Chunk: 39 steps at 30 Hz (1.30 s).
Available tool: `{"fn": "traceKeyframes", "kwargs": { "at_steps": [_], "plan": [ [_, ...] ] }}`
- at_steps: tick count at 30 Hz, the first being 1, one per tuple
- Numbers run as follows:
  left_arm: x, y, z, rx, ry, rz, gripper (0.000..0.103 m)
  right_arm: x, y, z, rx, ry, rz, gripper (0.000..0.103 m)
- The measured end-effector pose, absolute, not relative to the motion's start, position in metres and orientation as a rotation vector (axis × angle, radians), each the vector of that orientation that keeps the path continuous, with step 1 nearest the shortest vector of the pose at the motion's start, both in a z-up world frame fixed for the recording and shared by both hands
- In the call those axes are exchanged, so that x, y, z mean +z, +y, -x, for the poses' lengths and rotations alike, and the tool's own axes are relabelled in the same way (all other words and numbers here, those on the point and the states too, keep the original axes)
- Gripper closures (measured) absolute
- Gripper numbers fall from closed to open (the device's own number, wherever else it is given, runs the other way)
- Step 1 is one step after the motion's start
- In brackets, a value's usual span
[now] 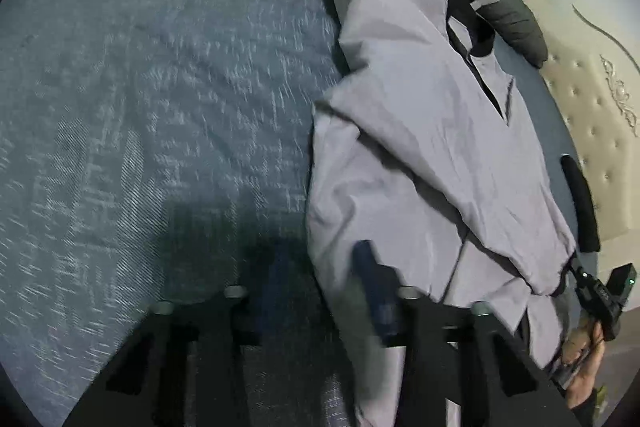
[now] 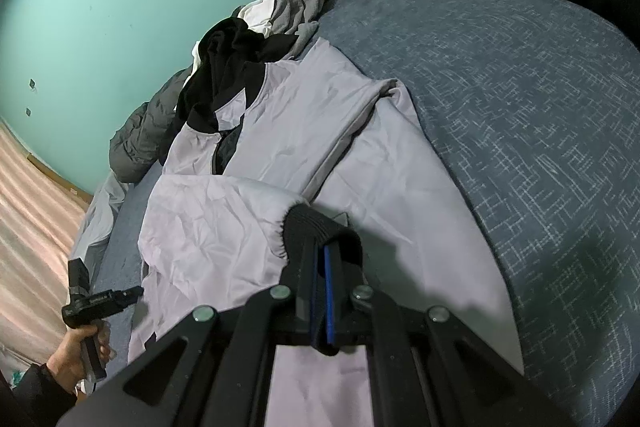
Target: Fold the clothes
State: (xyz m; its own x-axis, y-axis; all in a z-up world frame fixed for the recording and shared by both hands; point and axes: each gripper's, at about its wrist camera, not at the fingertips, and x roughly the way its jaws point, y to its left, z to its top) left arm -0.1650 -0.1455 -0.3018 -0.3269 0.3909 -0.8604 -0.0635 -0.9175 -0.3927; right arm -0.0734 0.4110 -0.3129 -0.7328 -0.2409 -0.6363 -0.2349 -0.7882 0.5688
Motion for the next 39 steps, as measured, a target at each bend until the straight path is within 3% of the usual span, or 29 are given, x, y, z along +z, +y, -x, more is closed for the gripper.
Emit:
{"fn": "traceKeyframes", "kwargs": {
  "at_steps": [1, 2, 9, 13, 15, 18, 20, 28, 30, 31, 39],
  "plan": [
    [-0.303, -0.144, 0.164, 2.306, -0.415, 1.625, 0.095, -0.313, 0.411, 0.073, -2.736, -1.021, -1.147, 0.100],
    [-0.303, -0.143, 0.163, 2.302, -0.406, 1.625, 0.099, -0.313, 0.411, 0.074, -2.735, -1.021, -1.147, 0.100],
    [-0.292, -0.146, 0.155, 2.417, -0.261, 1.645, 0.103, -0.313, 0.412, 0.074, -2.732, -1.026, -1.142, 0.100],
    [-0.287, -0.167, 0.150, 2.418, -0.432, 1.619, 0.103, -0.313, 0.412, 0.074, -2.730, -1.031, -1.139, 0.100],
    [-0.284, -0.169, 0.152, 2.433, -0.426, 1.607, 0.102, -0.313, 0.412, 0.074, -2.729, -1.032, -1.138, 0.100],
    [-0.284, -0.168, 0.162, 2.437, -0.461, 1.589, 0.090, -0.313, 0.411, 0.075, -2.728, -1.031, -1.141, 0.100],
    [-0.287, -0.161, 0.168, 2.442, -0.437, 1.592, 0.070, -0.313, 0.410, 0.075, -2.727, -1.030, -1.142, 0.100],
    [-0.295, -0.151, 0.189, 2.434, -0.429, 1.575, 0.069, -0.314, 0.412, 0.075, -2.725, -1.032, -1.148, 0.100],
    [-0.296, -0.148, 0.191, 2.412, -0.409, 1.575, 0.077, -0.314, 0.412, 0.076, -2.724, -1.031, -1.151, 0.100],
    [-0.296, -0.145, 0.192, 2.408, -0.389, 1.576, 0.098, -0.314, 0.412, 0.076, -2.724, -1.032, -1.152, 0.100],
    [-0.279, -0.142, 0.198, 2.519, -0.289, 1.532, 0.101, -0.310, 0.415, 0.073, -2.753, -1.022, -1.140, 0.100]
  ]
}}
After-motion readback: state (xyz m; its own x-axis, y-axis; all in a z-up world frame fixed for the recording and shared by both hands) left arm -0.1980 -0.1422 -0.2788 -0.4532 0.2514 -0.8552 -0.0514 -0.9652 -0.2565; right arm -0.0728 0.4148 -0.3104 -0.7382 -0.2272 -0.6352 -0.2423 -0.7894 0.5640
